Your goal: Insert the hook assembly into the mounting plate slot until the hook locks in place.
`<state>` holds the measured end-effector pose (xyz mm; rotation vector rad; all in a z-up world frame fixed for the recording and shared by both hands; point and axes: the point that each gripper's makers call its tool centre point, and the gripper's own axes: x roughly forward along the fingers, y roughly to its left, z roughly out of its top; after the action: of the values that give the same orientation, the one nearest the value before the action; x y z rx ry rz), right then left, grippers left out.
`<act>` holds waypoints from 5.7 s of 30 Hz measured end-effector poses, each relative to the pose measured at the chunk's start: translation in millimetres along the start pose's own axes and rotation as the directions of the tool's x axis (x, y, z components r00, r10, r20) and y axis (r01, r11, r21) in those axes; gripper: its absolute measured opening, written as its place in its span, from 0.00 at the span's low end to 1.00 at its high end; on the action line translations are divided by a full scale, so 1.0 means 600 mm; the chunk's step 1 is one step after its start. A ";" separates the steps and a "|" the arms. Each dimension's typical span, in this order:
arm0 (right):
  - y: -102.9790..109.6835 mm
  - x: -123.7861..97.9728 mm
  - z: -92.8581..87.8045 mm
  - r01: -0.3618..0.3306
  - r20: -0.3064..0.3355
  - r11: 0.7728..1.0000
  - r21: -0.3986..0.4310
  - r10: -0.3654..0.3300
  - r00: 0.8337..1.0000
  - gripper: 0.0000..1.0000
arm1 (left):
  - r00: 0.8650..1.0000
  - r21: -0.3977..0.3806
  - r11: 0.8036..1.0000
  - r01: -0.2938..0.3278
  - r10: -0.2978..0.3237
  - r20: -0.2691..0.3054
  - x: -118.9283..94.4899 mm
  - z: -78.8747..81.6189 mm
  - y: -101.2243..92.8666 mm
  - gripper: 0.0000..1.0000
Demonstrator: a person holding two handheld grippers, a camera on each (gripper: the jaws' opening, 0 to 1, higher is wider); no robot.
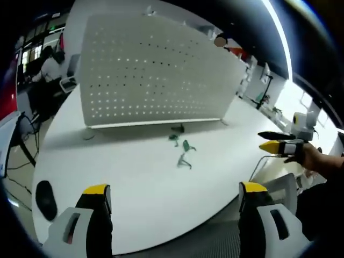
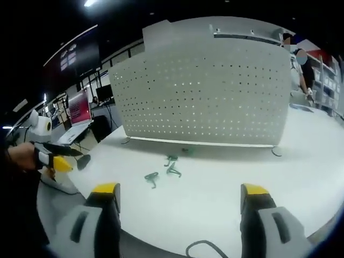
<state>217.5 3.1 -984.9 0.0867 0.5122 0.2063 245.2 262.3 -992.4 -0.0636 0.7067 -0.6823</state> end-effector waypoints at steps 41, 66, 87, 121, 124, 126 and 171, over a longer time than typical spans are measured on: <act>-0.013 0.006 -0.015 -0.022 -0.004 0.999 0.024 0.022 1.000 0.87 | 1.000 -0.005 1.000 -0.020 0.020 -0.001 -0.006 0.000 -0.001 1.00; 0.084 0.124 -0.047 -0.240 -0.136 0.969 -0.060 0.230 0.964 0.43 | 0.998 -0.042 0.997 -0.065 0.064 -0.014 -0.027 -0.012 0.040 1.00; 0.137 0.292 -0.108 -0.352 -0.356 0.895 -0.273 0.246 0.901 0.14 | 0.994 -0.057 0.993 -0.099 0.096 -0.055 -0.036 -0.029 0.064 1.00; 0.128 0.318 -0.122 -0.299 -0.377 0.923 -0.240 0.195 0.905 0.00 | 0.994 -0.082 0.992 -0.099 0.094 -0.064 -0.028 -0.036 0.066 0.99; 0.130 0.308 -0.111 -0.294 -0.360 0.930 -0.219 0.203 0.910 0.00 | 0.994 -0.083 0.992 -0.095 0.091 -0.056 -0.025 -0.033 0.065 0.99; 0.131 0.303 -0.101 -0.290 -0.355 0.940 -0.182 0.212 0.911 0.00 | 0.995 -0.078 0.993 -0.091 0.087 -0.053 -0.022 -0.030 0.064 0.99; 0.232 0.087 0.016 -0.411 -0.073 0.577 0.706 0.636 0.768 0.00 | 0.847 0.166 0.842 0.513 -0.528 0.061 0.098 0.103 -0.145 0.28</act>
<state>242.3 149.9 -983.0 0.9436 0.8707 0.6455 267.6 148.7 -954.7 -0.1627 0.5348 -1.2468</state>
